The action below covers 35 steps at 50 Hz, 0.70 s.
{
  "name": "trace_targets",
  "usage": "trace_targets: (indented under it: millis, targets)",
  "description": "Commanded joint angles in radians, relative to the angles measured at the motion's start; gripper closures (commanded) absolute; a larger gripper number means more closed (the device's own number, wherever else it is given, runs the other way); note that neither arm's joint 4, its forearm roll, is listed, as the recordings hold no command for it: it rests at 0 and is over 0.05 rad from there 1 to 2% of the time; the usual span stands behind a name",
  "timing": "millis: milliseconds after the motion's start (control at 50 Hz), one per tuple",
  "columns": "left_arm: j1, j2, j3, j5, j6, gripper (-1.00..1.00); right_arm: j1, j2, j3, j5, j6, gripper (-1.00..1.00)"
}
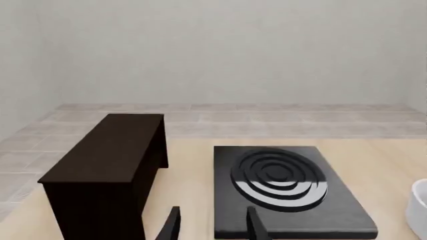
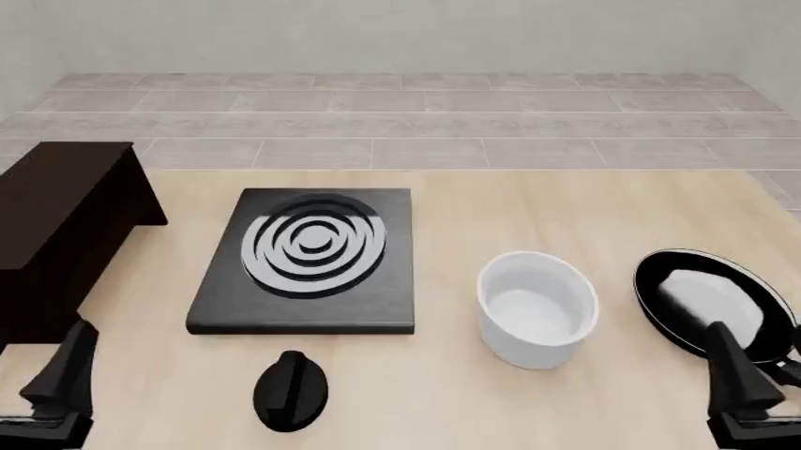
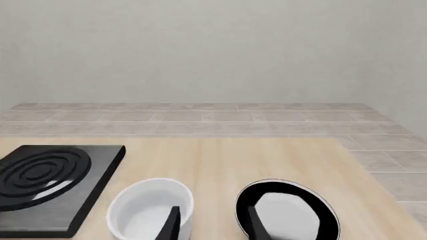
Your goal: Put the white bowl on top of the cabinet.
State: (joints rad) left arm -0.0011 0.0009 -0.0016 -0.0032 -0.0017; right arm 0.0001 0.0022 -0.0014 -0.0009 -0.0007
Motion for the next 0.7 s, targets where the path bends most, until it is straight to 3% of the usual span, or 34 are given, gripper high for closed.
trace_targets:
  millis: [20, 240, 300, 540, 700]
  targets:
    - [-0.011, 0.004, -0.022, -0.013, -0.013, -1.00, 0.000, 0.009, -0.002, -0.007, 0.000, -1.00]
    - [-0.029, 0.006, -0.081, 0.022, 0.019, -1.00, 0.000, 0.006, -0.002, -0.003, 0.000, -1.00]
    - [-0.024, 0.063, -0.095, -0.013, 0.010, -1.00, 0.000, 0.005, -0.002, -0.003, -0.001, -1.00]
    - [-0.135, 0.399, -0.159, -0.267, 0.094, -1.00, 0.000, 0.006, -0.004, -0.001, -0.001, -1.00]
    - [-0.191, 0.528, -0.222, -0.317, 0.100, -1.00, 0.000, 0.009, -0.003, -0.005, -0.001, -1.00]
